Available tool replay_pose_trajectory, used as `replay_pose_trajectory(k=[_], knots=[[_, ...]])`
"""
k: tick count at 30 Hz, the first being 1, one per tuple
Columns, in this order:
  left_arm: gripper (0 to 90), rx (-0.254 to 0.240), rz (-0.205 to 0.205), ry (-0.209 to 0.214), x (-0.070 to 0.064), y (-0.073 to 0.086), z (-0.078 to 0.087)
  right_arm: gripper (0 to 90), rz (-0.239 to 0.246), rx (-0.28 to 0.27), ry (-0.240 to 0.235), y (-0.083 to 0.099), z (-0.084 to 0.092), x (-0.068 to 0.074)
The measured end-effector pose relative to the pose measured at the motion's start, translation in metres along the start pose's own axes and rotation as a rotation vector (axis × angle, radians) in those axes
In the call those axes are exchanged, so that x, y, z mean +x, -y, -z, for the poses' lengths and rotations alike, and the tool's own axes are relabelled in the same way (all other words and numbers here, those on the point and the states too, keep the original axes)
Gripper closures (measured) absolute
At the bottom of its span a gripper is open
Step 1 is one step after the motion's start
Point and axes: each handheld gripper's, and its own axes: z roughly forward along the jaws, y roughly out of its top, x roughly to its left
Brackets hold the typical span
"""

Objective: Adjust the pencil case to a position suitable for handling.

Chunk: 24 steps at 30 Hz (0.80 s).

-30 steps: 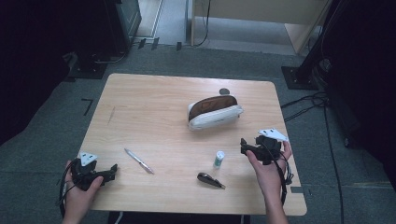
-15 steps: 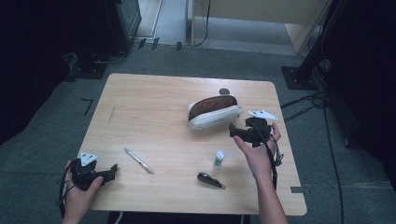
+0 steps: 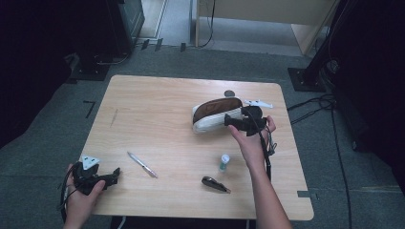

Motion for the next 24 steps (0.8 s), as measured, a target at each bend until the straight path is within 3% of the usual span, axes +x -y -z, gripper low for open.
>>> replay_pose_trajectory(k=[19, 22, 24], knots=[[0.0, 0.000, -0.001, 0.000, 0.000, 0.000, 0.000, 0.8, -0.099, 0.080, 0.067, -0.007, -0.033, 0.000], [0.0, 0.000, 0.000, 0.000, 0.000, 0.000, 0.000, 0.2, -0.105, 0.092, 0.068, -0.007, -0.035, 0.001], [0.0, 0.000, 0.000, 0.000, 0.000, 0.000, 0.000, 0.2, -0.131, 0.113, 0.040, -0.007, -0.040, 0.002]])
